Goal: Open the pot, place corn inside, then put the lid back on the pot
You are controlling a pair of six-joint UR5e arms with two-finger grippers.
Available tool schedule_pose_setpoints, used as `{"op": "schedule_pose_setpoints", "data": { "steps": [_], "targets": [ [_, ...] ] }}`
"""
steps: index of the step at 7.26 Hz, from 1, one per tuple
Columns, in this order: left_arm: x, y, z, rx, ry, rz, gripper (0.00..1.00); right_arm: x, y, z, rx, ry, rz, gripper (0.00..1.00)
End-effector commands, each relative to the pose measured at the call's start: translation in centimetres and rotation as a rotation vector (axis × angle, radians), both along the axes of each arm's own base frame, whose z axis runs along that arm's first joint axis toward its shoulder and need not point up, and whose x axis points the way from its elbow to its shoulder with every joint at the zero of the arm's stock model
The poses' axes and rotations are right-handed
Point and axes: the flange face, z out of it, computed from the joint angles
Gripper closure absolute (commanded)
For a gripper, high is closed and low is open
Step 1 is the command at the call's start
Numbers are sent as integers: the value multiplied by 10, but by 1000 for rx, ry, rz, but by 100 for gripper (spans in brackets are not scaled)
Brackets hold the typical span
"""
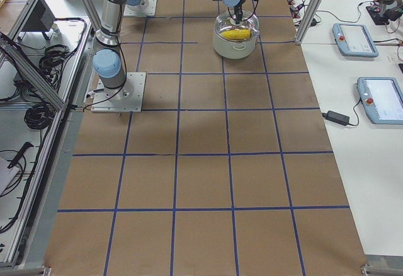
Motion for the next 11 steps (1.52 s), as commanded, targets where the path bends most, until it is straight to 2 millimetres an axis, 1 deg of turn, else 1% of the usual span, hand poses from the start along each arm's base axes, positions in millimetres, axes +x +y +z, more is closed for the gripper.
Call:
{"op": "schedule_pose_setpoints", "data": {
  "steps": [1, 2, 4, 6, 9, 10, 11],
  "targets": [
    [0, 0, 0, 2, -5, 22, 0, -1, 0, -1, 2, 1, -1, 74],
    [0, -1, 0, -1, -5, 21, 0, 0, -1, -4, 7, 2, -1, 74],
    [3, -3, 3, -19, 0, 15, 0, 0, -1, -4, 7, 2, -1, 74],
    [3, -3, 2, -18, 2, 13, 0, -1, -2, -4, 7, 2, 1, 74],
    [5, -5, 2, -27, -1, 12, 0, -3, -4, -9, 13, 6, 5, 74],
    [5, -5, 3, -29, -7, 12, 0, -3, -4, -9, 12, 8, 6, 67],
    [6, -5, 3, -29, -9, 13, 0, -3, -4, -8, 10, 9, 9, 49]
  ]
}}
